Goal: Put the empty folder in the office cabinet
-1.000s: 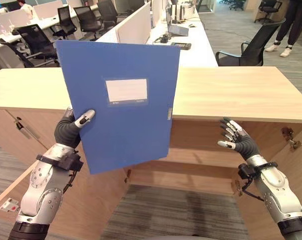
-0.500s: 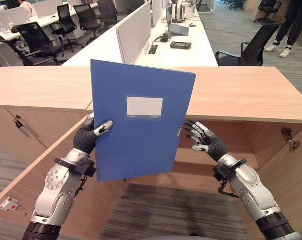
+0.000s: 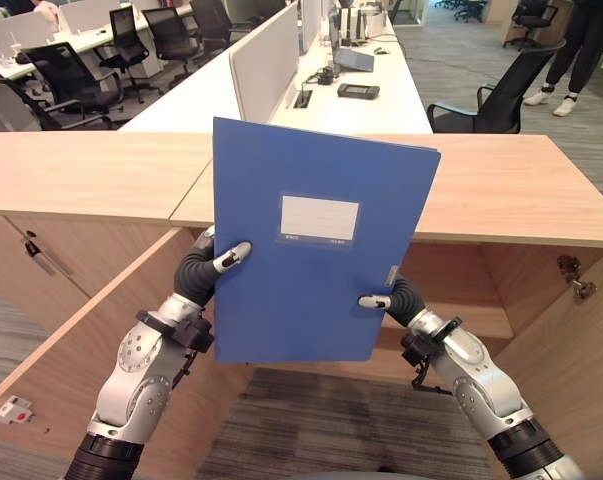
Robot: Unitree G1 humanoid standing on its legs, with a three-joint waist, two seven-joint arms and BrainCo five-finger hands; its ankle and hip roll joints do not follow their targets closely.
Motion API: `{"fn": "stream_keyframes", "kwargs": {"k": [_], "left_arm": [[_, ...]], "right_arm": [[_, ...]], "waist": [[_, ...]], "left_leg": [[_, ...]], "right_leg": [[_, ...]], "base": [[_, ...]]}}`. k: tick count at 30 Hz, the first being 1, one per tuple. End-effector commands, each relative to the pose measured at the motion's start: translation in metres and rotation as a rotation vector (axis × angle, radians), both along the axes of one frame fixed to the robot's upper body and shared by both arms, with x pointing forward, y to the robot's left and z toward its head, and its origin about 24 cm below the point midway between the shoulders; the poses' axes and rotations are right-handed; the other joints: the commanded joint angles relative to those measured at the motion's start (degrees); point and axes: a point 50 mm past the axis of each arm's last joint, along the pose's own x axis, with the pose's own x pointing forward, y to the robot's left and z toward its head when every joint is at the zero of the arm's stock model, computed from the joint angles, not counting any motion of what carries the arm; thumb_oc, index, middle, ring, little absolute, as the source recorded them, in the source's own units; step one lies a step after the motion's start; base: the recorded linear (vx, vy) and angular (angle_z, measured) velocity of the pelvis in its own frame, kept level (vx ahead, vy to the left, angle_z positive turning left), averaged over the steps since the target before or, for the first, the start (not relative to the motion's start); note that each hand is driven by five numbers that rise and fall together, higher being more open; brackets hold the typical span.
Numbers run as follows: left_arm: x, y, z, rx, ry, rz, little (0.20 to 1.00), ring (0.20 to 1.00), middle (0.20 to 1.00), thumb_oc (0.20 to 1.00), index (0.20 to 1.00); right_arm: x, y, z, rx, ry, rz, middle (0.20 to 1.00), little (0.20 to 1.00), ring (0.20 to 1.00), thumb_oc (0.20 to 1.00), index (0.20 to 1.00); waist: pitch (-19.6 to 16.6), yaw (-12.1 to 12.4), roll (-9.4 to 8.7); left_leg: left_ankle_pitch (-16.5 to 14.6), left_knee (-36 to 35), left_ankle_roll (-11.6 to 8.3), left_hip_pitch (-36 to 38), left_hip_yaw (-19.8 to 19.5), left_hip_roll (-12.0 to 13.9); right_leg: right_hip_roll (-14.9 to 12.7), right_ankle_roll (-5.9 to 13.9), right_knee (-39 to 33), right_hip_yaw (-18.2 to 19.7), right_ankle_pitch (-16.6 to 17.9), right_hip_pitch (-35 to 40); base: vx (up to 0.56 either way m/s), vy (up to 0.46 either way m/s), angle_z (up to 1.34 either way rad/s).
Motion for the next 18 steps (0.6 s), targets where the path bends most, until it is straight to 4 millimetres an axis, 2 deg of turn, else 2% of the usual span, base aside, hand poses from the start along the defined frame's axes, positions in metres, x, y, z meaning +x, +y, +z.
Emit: {"fn": "stream_keyframes", "kwargs": {"k": [1,10,11,12,13,18], "left_arm": [[0.013,-0.020,0.026,0.016,-0.131,-0.087,0.200,0.200,0.200,0.200,0.200],[0.012,-0.030,0.019,0.002,-0.097,-0.126,0.200,0.200,0.200,0.200,0.200],[0.012,-0.030,0.018,0.005,-0.097,-0.128,0.200,0.200,0.200,0.200,0.200],[0.011,-0.030,0.018,0.004,-0.097,-0.128,0.200,0.200,0.200,0.200,0.200],[0.011,-0.030,0.018,0.005,-0.094,-0.126,0.200,0.200,0.200,0.200,0.200],[0.011,-0.028,0.015,0.004,-0.085,-0.117,0.200,0.200,0.200,0.200,0.200]], "right_arm": [[0.011,0.042,0.053,0.154,-0.212,0.159,1.000,1.000,1.000,1.000,1.000],[0.013,0.048,0.057,0.202,-0.217,0.145,1.000,1.000,1.000,1.000,1.000],[0.013,0.048,0.057,0.203,-0.215,0.146,0.576,0.576,0.576,0.576,0.576],[0.012,0.048,0.057,0.204,-0.214,0.145,0.322,0.322,0.322,0.322,0.322],[0.012,0.048,0.057,0.208,-0.215,0.141,0.200,0.200,0.200,0.200,0.200],[0.011,0.047,0.055,0.216,-0.204,0.135,0.200,0.200,0.200,0.200,0.200]], "waist": [[-0.5,-0.9,-2.26],[-0.5,-0.9,-2.35],[-0.5,-0.9,-2.36],[-0.5,-0.9,-2.37],[-0.5,-0.9,-2.36],[-0.6,-0.9,-2.37]], "left_leg": [[-2.4,0.2,-1.18,-1.0,-1.5,1.1],[-2.4,0.2,-1.06,-1.1,-1.5,1.1],[-2.4,0.2,-1.06,-1.1,-1.5,1.1],[-2.4,0.2,-1.06,-1.1,-1.5,1.1],[-2.4,0.2,-1.07,-1.1,-1.5,1.1],[-2.4,0.2,-1.07,-1.1,-1.5,1.1]], "right_leg": [[-3.8,4.60,1.2,-0.9,-7.1,4.3],[-3.6,4.50,1.3,-0.9,-7.2,4.3],[-3.6,4.49,1.3,-0.9,-7.2,4.3],[-3.6,4.49,1.3,-0.9,-7.2,4.3],[-3.6,4.45,1.3,-0.9,-7.2,4.3],[-3.6,4.42,1.3,-0.8,-7.3,4.3]], "base": [[0.00,0.000,0.00],[0.00,0.000,0.00],[0.00,0.000,0.00],[0.00,0.000,0.00],[0.00,0.000,0.00],[0.00,0.000,0.00]]}}
